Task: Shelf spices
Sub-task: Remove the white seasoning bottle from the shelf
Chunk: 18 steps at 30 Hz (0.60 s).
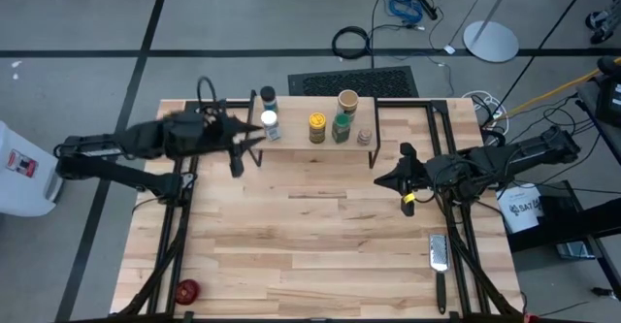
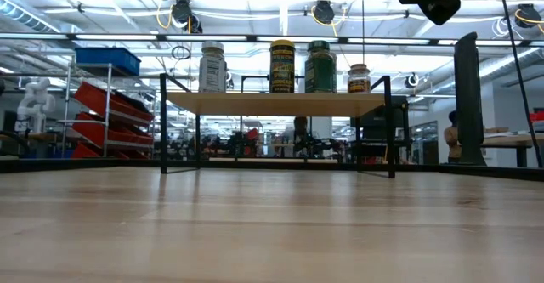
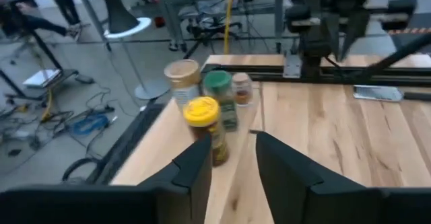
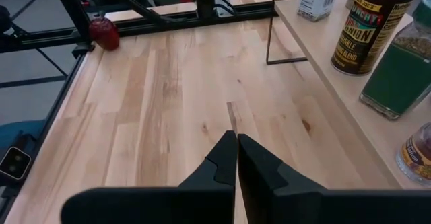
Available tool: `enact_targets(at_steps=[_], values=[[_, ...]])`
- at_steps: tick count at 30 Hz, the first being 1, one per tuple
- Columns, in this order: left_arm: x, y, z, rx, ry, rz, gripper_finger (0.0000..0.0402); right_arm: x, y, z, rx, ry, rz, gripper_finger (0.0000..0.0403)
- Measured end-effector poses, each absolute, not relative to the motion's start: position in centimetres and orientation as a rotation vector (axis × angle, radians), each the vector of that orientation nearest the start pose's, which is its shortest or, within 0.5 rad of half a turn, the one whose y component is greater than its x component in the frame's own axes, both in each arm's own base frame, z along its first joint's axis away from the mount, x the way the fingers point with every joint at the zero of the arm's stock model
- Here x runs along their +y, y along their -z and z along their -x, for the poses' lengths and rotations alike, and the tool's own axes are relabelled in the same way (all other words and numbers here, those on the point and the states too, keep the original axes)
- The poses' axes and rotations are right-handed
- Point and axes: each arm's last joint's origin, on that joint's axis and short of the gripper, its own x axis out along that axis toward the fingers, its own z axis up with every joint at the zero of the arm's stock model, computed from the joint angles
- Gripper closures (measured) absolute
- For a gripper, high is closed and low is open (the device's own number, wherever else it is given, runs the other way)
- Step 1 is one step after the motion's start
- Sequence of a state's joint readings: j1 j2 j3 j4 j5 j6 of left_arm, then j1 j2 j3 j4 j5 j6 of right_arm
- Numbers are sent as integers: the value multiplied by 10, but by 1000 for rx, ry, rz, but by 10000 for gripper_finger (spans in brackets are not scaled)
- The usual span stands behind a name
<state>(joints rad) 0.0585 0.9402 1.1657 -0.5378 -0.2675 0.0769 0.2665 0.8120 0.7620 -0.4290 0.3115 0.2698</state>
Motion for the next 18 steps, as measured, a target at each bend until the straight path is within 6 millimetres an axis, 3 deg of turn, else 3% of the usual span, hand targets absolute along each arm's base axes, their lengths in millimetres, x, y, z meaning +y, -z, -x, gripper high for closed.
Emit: enact_targets(at_steps=[5, 9, 12, 18], values=[[25, -427, -169, 395, -369, -95, 258, 36, -299, -167, 450, 103, -118, 403], [26, -438, -168, 338, -405, -103, 256, 36, -299, -167, 450, 100, -106, 403], [26, -442, -169, 322, -391, -213, 256, 36, -299, -167, 450, 101, -106, 403], [29, -441, -170, 355, -419, -150, 255, 36, -299, -167, 450, 100, -105, 403]])
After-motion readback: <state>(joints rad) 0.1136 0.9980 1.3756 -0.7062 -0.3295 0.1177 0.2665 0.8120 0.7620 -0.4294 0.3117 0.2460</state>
